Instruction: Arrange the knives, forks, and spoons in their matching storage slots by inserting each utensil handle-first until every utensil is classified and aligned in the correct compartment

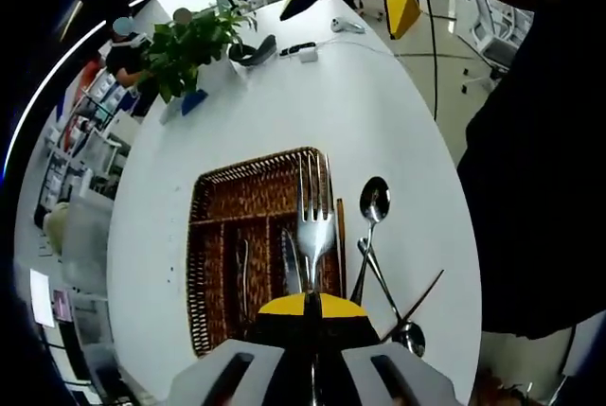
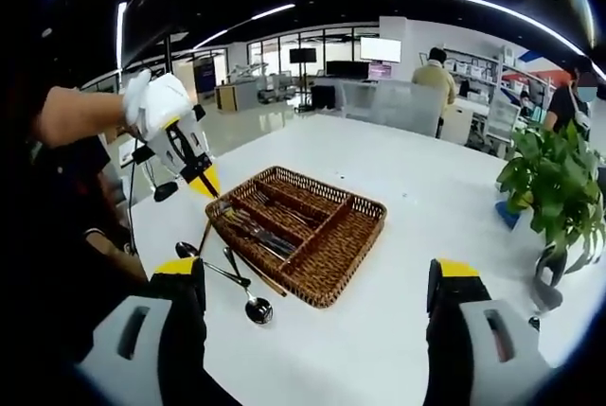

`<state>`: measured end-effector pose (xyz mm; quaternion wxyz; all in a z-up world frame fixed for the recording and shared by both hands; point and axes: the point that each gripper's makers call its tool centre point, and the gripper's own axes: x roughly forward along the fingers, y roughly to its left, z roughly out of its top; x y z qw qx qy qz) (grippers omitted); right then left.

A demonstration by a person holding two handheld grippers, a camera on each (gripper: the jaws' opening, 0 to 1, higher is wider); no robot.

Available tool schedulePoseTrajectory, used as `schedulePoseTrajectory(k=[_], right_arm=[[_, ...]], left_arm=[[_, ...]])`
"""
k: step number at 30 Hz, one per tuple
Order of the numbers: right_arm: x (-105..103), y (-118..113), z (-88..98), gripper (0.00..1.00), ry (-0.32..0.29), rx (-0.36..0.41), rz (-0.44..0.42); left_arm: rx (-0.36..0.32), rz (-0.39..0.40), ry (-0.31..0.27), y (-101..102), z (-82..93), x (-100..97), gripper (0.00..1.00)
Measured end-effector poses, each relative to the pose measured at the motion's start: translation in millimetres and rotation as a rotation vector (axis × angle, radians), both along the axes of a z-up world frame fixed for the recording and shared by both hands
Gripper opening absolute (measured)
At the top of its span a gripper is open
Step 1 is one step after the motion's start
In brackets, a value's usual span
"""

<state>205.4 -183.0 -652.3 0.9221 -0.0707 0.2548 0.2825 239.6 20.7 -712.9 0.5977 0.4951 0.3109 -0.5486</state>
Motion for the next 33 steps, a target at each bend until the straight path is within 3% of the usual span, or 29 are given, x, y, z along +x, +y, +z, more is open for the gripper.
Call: schedulePoseTrajectory(k=[16,33], right_arm=[[1,-5,4.3,0.99,-0.016,0.026,-0.045],[5,-10,5.7,0.99,-0.014,0.039,-0.063]], left_arm=[[0.017,0.010,-0.027,2,2.4,22.9,0.00],[0.037,0.016,-0.066,7,1.6,62.5,0.00]])
